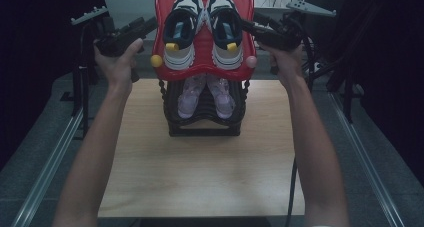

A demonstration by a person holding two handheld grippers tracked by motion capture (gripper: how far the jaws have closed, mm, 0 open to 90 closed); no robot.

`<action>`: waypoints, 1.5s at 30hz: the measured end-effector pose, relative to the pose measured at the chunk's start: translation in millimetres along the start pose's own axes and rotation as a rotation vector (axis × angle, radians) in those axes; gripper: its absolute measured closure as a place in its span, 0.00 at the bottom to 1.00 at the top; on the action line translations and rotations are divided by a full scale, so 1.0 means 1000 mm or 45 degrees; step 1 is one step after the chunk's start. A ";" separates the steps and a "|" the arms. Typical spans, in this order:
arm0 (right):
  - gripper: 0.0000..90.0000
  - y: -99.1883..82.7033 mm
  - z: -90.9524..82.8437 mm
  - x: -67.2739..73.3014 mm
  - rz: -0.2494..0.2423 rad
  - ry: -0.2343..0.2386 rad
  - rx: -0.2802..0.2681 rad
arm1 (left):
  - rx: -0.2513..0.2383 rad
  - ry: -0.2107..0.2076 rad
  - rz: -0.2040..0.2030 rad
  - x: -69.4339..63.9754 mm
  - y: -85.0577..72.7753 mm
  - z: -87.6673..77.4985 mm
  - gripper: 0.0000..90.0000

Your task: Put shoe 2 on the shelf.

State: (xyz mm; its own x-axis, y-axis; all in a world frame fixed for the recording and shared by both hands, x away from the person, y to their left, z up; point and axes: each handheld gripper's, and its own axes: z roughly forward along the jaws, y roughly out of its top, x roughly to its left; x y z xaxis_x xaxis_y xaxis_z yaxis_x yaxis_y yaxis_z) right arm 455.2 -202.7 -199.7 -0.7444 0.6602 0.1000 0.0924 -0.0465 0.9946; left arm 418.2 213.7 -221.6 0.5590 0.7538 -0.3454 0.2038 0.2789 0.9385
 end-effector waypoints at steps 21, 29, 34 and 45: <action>0.42 -0.037 -0.049 -0.017 0.092 -0.043 -0.100 | -0.014 -0.003 -0.044 0.020 -0.024 -0.044 0.47; 0.42 -0.055 -0.062 -0.023 0.103 -0.064 -0.095 | 0.016 0.018 -0.051 0.030 -0.044 -0.049 0.48; 0.42 -0.071 -0.067 -0.027 0.120 -0.070 -0.091 | 0.038 0.021 -0.061 0.036 -0.057 -0.051 0.48; 0.42 -0.101 -0.074 -0.029 0.145 -0.066 -0.066 | 0.092 0.018 -0.056 0.041 -0.091 -0.057 0.49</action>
State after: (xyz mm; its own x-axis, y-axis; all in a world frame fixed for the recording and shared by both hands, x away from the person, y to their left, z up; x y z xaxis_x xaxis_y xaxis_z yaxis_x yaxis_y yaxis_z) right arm 418.7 -272.8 -301.4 -0.6957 0.6862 0.2125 0.1392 -0.1615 0.9770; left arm 377.2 253.2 -321.1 0.5368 0.7504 -0.3857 0.2859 0.2683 0.9199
